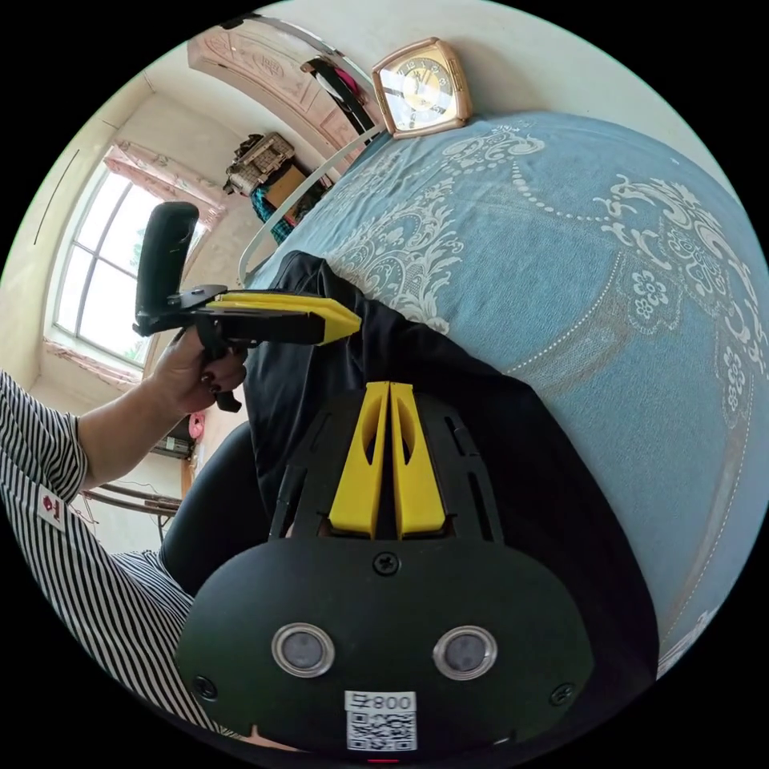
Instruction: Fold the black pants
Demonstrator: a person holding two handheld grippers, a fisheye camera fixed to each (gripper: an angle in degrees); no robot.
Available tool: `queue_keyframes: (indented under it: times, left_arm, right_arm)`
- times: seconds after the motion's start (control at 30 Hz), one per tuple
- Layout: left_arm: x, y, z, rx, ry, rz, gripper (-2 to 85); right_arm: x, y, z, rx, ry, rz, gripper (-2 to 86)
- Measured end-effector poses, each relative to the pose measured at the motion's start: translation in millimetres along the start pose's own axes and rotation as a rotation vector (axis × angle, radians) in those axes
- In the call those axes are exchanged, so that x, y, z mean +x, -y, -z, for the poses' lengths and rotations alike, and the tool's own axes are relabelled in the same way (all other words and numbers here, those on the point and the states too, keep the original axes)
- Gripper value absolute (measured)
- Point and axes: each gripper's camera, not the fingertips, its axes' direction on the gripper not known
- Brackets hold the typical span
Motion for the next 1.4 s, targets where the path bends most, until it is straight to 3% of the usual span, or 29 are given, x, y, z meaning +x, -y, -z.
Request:
queue_keyframes:
  times: [0.07, 0.2, 0.43, 0.57, 0.8, 1.17, 1.4]
  left_arm:
    - [2.3, 5.0, -6.1, -0.011, -0.006, -0.028, 3.8]
    - [5.0, 3.9, -34.2, -0.159, 0.165, -0.075, 1.9]
    - [-13.8, -23.3, -28.9, -0.068, 0.114, 0.004, 0.5]
    - [-23.7, -37.0, -23.5, 0.002, 0.072, 0.046, 0.4]
    - [-34.5, -65.9, -18.4, 0.07, 0.026, 0.078, 0.3]
    - [-44.3, -95.3, -9.9, 0.195, -0.063, 0.114, 0.3]
    - [-47.9, -97.2, -17.1, 0.265, -0.075, 0.117, 0.2]
  right_arm:
    - [-8.5, 3.5, 3.8, -0.001, -0.022, 0.02, 0.0]
    - [-25.2, 10.1, 13.3, -0.009, -0.042, 0.062, 0.1]
    - [-30.9, 23.0, 56.2, 0.059, -0.059, 0.086, 0.7]
    - [-48.8, 42.1, 62.7, 0.012, -0.256, 0.263, 3.1]
    - [-70.8, 60.7, 61.3, -0.078, -0.246, 0.501, 7.7]
    - [-71.3, 87.5, 76.8, -0.043, -0.276, 0.508, 1.3]
    - [-26.2, 112.7, 91.0, -0.082, -0.108, 0.372, -0.1]
